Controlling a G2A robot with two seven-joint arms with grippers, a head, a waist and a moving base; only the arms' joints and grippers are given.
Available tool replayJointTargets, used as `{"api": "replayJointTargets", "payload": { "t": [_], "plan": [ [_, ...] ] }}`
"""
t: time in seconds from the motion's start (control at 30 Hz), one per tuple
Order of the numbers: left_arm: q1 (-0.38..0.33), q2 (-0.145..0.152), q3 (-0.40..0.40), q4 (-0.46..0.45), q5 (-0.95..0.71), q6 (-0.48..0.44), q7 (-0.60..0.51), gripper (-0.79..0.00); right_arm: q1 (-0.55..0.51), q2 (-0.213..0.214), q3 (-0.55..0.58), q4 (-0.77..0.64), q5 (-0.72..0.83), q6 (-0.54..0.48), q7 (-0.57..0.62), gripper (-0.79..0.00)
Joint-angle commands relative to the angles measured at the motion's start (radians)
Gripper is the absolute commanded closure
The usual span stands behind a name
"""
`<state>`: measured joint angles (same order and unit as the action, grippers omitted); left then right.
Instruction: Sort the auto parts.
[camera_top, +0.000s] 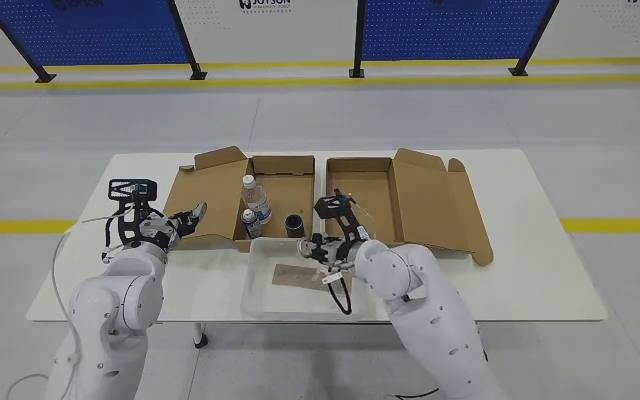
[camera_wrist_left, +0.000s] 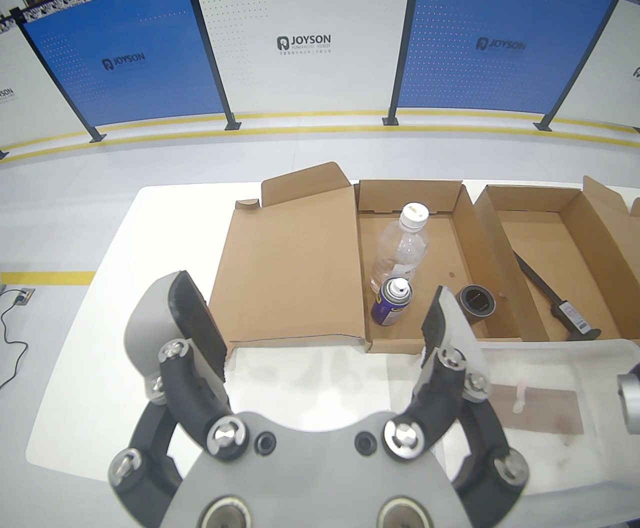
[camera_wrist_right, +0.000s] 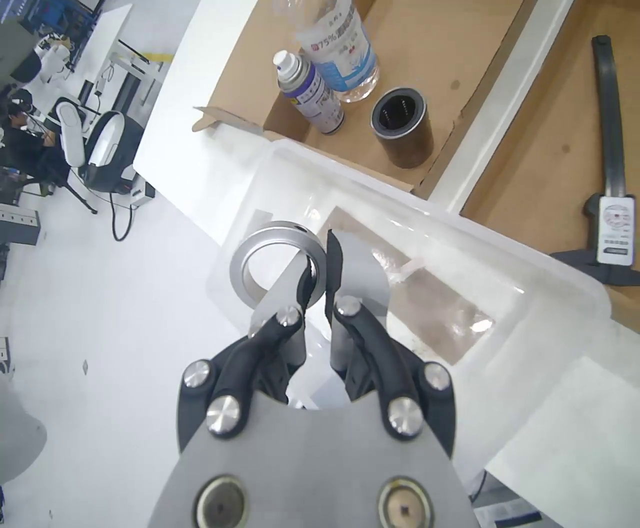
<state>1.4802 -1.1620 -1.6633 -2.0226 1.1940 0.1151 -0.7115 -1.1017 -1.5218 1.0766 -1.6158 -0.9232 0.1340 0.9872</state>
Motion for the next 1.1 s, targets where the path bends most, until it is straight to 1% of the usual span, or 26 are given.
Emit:
{"api": "replayJointTargets", "payload": {
  "t": [0.0,0.1,0.2,0.43,0.6,0.7,0.73,0.77,0.83,0.9,1.07],
  "plan": [
    [0.0,0.0,0.0,0.0,0.0,0.0,0.0,-0.785,0.016,0.002,0.01,0.004,-0.044,0.017,-0.035,0.0],
    [0.0,0.0,0.0,0.0,0.0,0.0,0.0,-0.785,0.055,0.007,0.034,0.034,-0.121,0.052,-0.085,0.0],
    [0.0,0.0,0.0,0.0,0.0,0.0,0.0,-0.785,0.106,0.011,0.054,0.107,-0.208,0.075,-0.125,0.0],
    [0.0,0.0,0.0,0.0,0.0,0.0,0.0,-0.785,0.215,0.018,0.048,0.381,-0.406,0.082,-0.163,0.0],
    [0.0,0.0,0.0,0.0,0.0,0.0,0.0,-0.785,0.265,0.016,0.05,0.519,-0.449,0.095,-0.191,0.0],
    [0.0,0.0,0.0,0.0,0.0,0.0,0.0,-0.785,0.289,0.014,0.044,0.584,-0.462,0.081,-0.183,-0.006],
    [0.0,0.0,0.0,0.0,0.0,0.0,0.0,-0.785,0.295,0.013,0.044,0.601,-0.453,0.078,-0.187,-0.065],
    [0.0,0.0,0.0,0.0,0.0,0.0,0.0,-0.785,0.302,0.011,0.041,0.619,-0.447,0.065,-0.194,-0.095],
    [0.0,0.0,0.0,0.0,0.0,0.0,0.0,-0.785,0.318,0.008,0.032,0.652,-0.447,0.04,-0.197,-0.135],
    [0.0,0.0,0.0,0.0,0.0,0.0,0.0,-0.785,0.331,0.005,0.029,0.673,-0.441,0.036,-0.199,-0.179],
    [0.0,0.0,0.0,0.0,0.0,0.0,0.0,-0.785,0.353,-0.001,0.022,0.704,-0.426,0.009,-0.21,-0.243]
  ]
}}
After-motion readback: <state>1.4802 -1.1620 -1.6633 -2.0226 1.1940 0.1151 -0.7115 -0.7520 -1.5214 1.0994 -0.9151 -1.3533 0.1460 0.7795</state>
